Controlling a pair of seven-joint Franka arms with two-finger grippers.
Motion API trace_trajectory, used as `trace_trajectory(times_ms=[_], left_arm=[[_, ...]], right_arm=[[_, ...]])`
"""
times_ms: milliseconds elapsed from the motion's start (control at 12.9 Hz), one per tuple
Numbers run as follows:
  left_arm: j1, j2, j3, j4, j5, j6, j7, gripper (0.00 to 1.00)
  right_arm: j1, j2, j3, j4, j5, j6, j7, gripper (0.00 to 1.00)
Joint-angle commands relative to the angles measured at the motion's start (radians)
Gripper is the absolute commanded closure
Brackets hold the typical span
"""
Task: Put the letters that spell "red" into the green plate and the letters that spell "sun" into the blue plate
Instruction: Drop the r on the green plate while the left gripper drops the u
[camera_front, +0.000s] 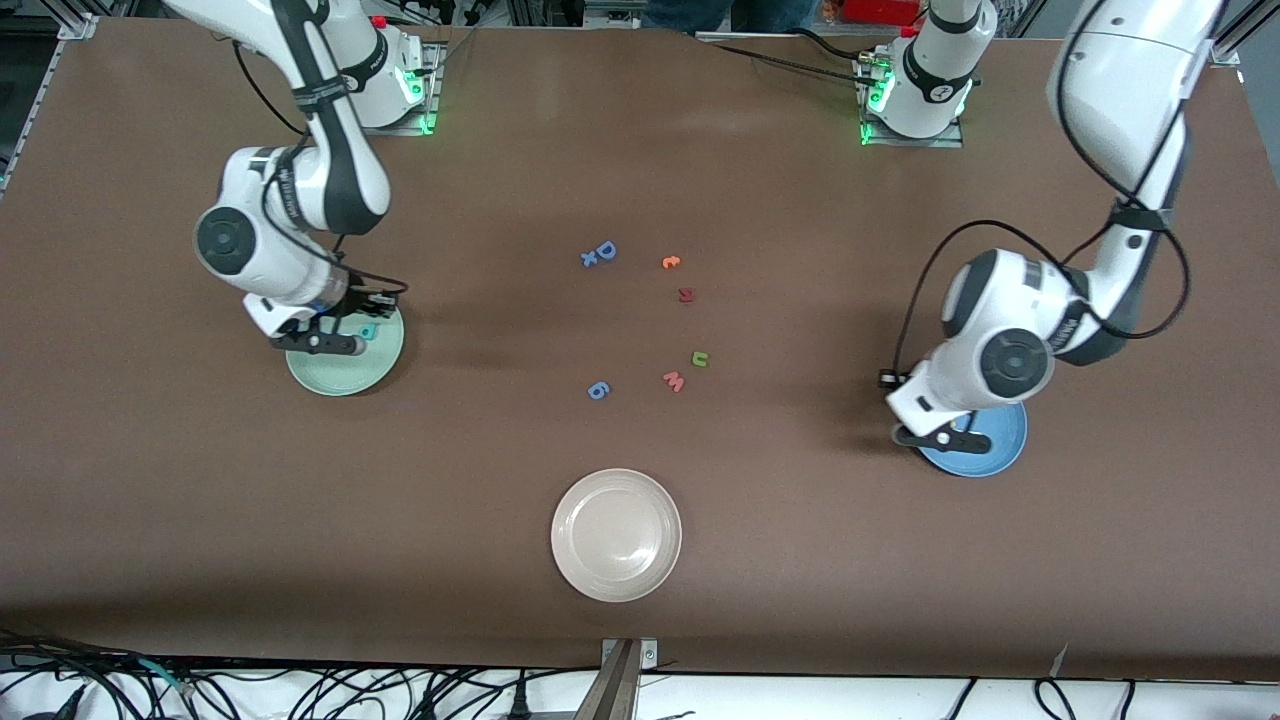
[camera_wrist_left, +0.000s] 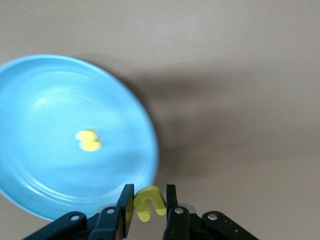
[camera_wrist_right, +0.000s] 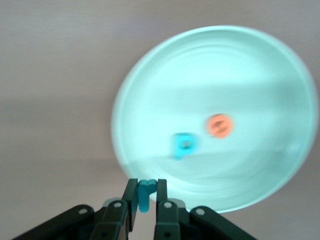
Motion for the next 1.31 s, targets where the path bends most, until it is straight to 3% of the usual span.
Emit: trace_trajectory(times_ms=[0, 77, 232, 309, 386, 464, 695, 927, 1236], left_arm=[[0.072, 0.009, -0.009, 0.036, -0.016, -0.014, 0.176, 0.75], [0.077, 0.028, -0.009, 0.059, -0.016, -0.014, 0.208, 0.7], [0.075, 0.052, -0.007, 0.076, -0.006, -0.009, 0.218, 0.37], [0.075, 0.053, -0.007, 0.082, -0.004, -0.009, 0.218, 0.1], [0.072, 0.052, -0.007, 0.085, -0.006, -0.009, 0.216, 0.0], [0.071, 0.049, -0.007, 0.085, -0.006, -0.009, 0.216, 0.0], [0.033, 0.044, -0.023, 0.088, -0.022, -0.004, 0.184, 0.0], [-0.026, 0.042, -0.088, 0.076, -0.05, 0.063, -0.038, 0.0], [-0.165, 0.044, -0.13, 0.06, -0.047, 0.114, -0.312, 0.0]], right_arm=[[-0.018, 0.078, -0.077, 0.0, -0.012, 0.003, -0.15, 1.0], [-0.053, 0.098, -0.079, 0.0, -0.01, 0.008, -0.195, 1.0], [-0.07, 0.126, -0.076, 0.0, -0.009, 0.009, -0.217, 0.95], [-0.07, 0.131, -0.076, 0.004, -0.009, 0.011, -0.217, 0.81], [-0.069, 0.132, -0.076, 0.007, -0.009, 0.011, -0.221, 0.46], [-0.064, 0.129, -0.076, 0.015, -0.009, 0.006, -0.221, 0.29], [-0.064, 0.121, -0.076, 0.027, -0.009, 0.0, -0.218, 0.06], [-0.062, 0.098, -0.079, 0.076, -0.007, -0.068, -0.211, 0.02], [-0.067, 0.1, -0.134, 0.367, -0.01, -0.498, -0.197, 0.02]])
